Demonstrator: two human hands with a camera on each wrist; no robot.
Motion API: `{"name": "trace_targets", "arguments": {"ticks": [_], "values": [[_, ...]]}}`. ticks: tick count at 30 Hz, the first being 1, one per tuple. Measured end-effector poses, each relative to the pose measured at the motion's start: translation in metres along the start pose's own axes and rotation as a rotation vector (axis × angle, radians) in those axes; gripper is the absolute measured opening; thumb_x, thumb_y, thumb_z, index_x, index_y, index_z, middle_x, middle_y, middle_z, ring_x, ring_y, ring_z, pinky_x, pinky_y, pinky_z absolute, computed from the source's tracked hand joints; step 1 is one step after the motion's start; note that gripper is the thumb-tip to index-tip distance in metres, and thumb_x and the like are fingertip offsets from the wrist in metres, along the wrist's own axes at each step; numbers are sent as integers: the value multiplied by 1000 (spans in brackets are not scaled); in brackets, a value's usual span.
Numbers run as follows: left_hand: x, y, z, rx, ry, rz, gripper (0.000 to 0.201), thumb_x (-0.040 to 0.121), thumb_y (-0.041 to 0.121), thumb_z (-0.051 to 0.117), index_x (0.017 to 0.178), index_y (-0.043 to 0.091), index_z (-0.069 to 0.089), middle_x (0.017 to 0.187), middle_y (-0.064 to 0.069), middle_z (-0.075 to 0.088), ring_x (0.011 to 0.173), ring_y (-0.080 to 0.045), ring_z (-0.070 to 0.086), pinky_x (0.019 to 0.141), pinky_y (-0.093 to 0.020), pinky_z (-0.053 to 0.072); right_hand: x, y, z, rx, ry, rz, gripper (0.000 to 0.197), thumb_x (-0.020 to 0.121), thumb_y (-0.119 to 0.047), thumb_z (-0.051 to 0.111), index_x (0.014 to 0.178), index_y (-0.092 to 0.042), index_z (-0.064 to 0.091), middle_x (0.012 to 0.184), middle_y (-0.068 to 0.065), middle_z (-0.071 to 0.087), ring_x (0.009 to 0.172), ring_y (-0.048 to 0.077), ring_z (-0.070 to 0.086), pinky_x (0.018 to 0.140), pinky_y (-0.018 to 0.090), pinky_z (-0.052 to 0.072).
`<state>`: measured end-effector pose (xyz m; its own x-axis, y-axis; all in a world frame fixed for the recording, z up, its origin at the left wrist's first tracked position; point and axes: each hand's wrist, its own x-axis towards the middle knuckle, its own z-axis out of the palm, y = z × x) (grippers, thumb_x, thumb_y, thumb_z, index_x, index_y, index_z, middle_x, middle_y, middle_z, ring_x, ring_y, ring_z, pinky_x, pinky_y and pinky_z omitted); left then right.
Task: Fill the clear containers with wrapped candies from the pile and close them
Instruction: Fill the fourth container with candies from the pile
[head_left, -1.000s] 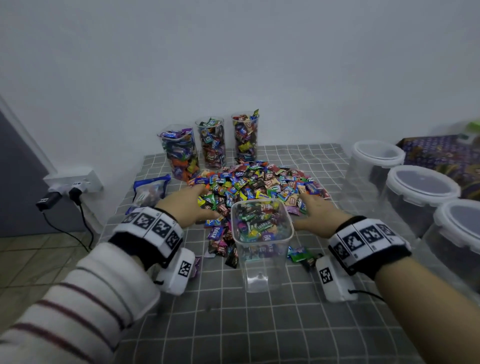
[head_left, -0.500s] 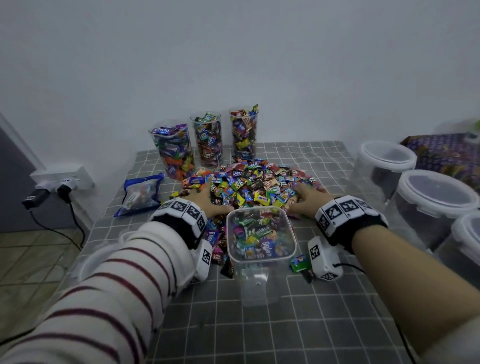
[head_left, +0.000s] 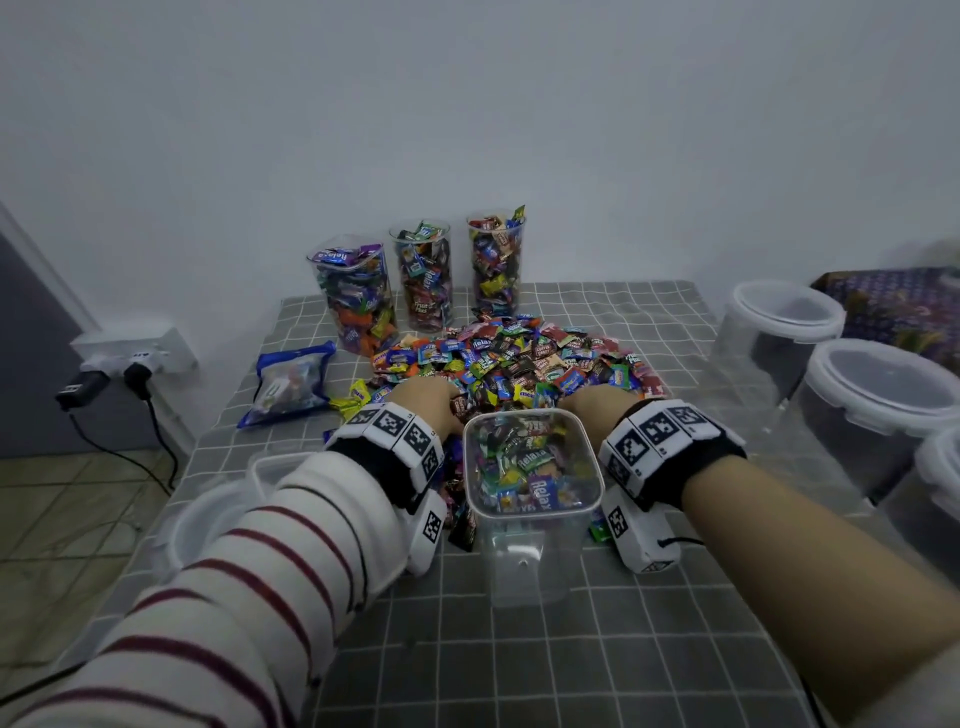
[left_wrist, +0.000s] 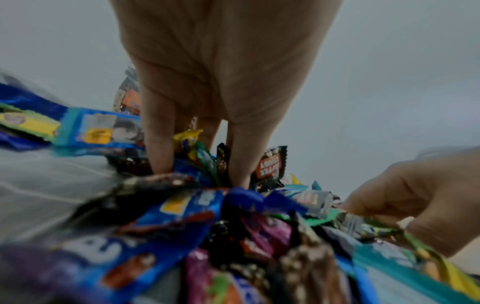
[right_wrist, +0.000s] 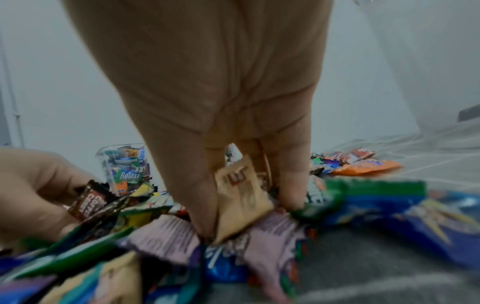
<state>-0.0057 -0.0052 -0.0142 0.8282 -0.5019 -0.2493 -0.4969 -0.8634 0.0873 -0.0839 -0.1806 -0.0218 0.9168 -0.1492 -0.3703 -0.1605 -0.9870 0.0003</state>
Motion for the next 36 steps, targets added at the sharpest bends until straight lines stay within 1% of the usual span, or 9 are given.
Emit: {"name": "trace_targets", "arguments": {"ticks": [5,8,10,13,17,22,26,29,36], "values": [[-6,-9,1,-69,107,-28,14,92,19,58,87,8,63,77,-5,58,86,-29,56,69,-31,41,0,-4,2,8,-3,-6,21,92,-14,52,111,-11,62,111,11,64,102,29,60,71,29,43],[-13,-8,-3,-91,138,-37,16,92,8,55,86,1,68,78,-16,61,86,-34,58,72,-35,45,-4,-2,2,38,24,1,24,91,-13,54,114,-13,62,113,11,64,102,29,60,74,31,47],[-17,-7,-5,-130,155,-29,22,92,8,54,105,-6,66,98,-21,64,98,-35,60,82,-40,48,-8,0,2,118,45,15,31,91,-10,54,121,-16,60,119,10,63,106,28,59,77,31,47],[-18,-10,-5,-196,184,-31,27,93,14,56,115,4,66,117,-12,66,105,-28,61,86,-35,48,-17,3,-4,257,105,32,35,91,-9,54,125,-18,59,121,8,62,104,25,58,76,29,46],[-27,-9,-14,-277,247,-23,18,92,17,58,97,7,72,107,-13,69,92,-27,61,80,-35,48,-31,8,-12,385,224,35,28,88,-8,56,114,-14,64,92,3,56,83,19,51,69,25,41],[-42,-8,-30,-409,374,19,19,88,18,64,98,5,73,100,-11,69,96,-27,61,80,-32,45,-55,11,-29,610,324,-13,21,84,2,55,88,-19,58,72,4,54,57,15,53,55,21,45],[-51,-10,-38,-464,424,44,15,86,16,66,88,4,73,77,-7,62,77,-23,58,69,-27,44,-81,7,-51,657,411,-99,23,83,5,55,74,-16,58,63,6,56,52,13,51,53,23,43],[-54,-13,-38,-497,409,45,13,84,15,67,89,5,74,84,-8,67,79,-23,62,75,-29,49,-98,-2,-65,691,468,-189,17,82,5,55,80,-9,62,63,7,59,51,12,52,51,20,44],[-64,-12,-32,-509,377,23,16,86,12,63,94,1,73,97,-16,69,89,-31,65,85,-39,52,-127,-34,-73,680,421,-374,23,82,4,55,76,-17,62,59,-7,57,49,4,56,53,20,51]]}}
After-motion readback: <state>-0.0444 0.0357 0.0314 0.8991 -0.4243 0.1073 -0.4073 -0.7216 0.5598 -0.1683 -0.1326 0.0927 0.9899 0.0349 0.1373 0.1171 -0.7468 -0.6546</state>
